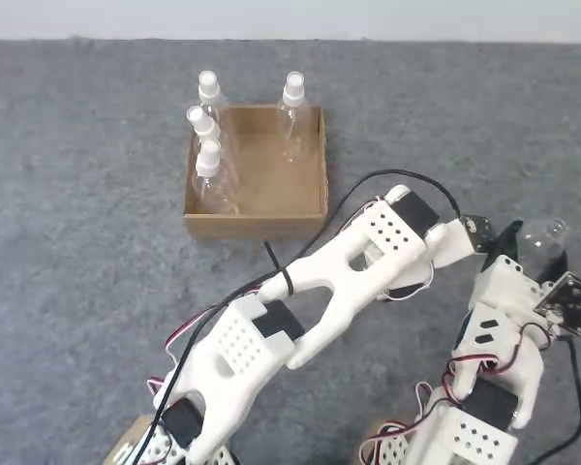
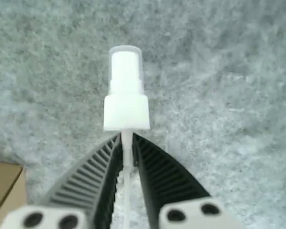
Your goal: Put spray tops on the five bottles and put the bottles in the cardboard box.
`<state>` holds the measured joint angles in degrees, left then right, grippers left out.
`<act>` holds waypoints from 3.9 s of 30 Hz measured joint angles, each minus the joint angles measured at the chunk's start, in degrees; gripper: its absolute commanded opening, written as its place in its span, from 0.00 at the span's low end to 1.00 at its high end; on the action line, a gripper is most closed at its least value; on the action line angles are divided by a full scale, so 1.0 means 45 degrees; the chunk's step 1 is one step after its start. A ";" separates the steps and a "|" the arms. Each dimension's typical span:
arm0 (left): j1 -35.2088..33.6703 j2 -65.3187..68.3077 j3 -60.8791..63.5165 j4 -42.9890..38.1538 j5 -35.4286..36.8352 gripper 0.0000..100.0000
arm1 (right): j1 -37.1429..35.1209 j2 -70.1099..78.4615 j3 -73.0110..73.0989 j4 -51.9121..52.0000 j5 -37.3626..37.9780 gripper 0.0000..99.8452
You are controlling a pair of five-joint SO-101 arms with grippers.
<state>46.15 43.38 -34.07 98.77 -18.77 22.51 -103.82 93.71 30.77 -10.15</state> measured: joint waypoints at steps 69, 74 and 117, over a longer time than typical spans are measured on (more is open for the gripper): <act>-0.0586 -0.5685 0.6525 -0.3907 0.1133 0.14 | 0.7267 0.0234 -0.0527 -0.0313 0.0039 0.01; -0.0547 -0.5685 0.6525 -0.3907 0.1426 0.20 | 0.8225 0.0234 -0.0508 -0.0313 0.0137 0.01; -0.0137 -0.3731 0.7053 -0.6388 0.1192 0.21 | 0.9221 0.0234 0.0332 0.0098 0.0195 0.01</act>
<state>45.54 26.59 -2.33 70.02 -13.41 64.00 -102.77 95.21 31.21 -9.27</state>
